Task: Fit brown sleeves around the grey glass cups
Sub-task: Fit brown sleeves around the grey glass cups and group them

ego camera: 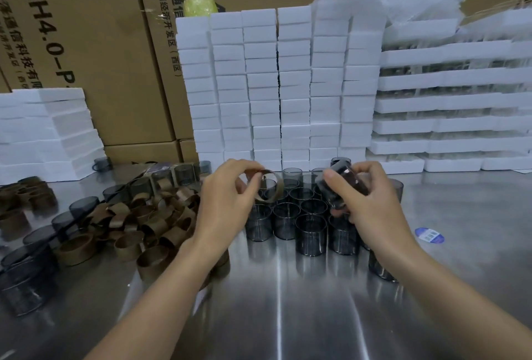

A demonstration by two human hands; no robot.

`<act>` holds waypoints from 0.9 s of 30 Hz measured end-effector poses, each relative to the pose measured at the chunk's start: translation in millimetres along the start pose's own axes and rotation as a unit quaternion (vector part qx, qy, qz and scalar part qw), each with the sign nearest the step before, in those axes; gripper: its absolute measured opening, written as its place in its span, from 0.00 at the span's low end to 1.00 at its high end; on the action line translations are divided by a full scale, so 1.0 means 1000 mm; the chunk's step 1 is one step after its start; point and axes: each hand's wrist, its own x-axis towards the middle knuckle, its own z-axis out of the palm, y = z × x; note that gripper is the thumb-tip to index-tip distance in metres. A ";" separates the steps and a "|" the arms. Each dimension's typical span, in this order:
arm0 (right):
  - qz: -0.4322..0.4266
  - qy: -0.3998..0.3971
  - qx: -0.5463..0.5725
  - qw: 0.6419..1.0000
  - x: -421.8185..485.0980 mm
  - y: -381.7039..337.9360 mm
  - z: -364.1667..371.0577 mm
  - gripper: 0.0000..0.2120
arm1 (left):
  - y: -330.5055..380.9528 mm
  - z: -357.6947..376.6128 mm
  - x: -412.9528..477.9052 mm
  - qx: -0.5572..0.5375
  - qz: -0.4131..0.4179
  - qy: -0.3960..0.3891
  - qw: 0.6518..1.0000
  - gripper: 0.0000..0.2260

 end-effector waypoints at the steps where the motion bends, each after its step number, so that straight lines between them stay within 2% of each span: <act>1: -0.001 -0.005 -0.021 1.000 -0.001 0.001 0.002 0.28 | 0.008 0.002 -0.002 -0.002 0.045 0.005 0.999 0.06; 5: -0.001 -0.044 -0.019 0.999 -0.005 0.006 0.007 0.26 | 0.026 0.009 -0.011 0.068 0.262 0.048 0.962 0.05; 7: -0.008 -0.062 -0.001 0.998 -0.005 0.005 0.007 0.23 | 0.031 0.012 -0.014 0.080 0.301 0.074 0.947 0.04; 10: 0.004 -0.097 0.035 0.995 -0.006 0.001 0.006 0.22 | 0.035 0.015 -0.017 0.090 0.317 0.092 0.940 0.03; 17: 0.000 -0.172 0.024 0.985 -0.006 0.003 0.003 0.40 | 0.034 0.018 -0.018 0.086 0.315 0.117 0.938 0.07; 22: -0.030 -0.191 0.002 0.981 -0.005 0.003 0.004 0.41 | 0.029 0.017 -0.018 0.046 0.284 0.121 0.950 0.06; 24: -0.052 -0.188 0.000 0.981 -0.006 0.005 0.006 0.40 | 0.030 0.018 -0.019 0.011 0.234 0.098 0.967 0.06; 27: -0.073 -0.167 0.014 0.983 -0.005 0.006 0.007 0.38 | 0.038 0.019 -0.021 -0.090 0.064 0.025 0.994 0.08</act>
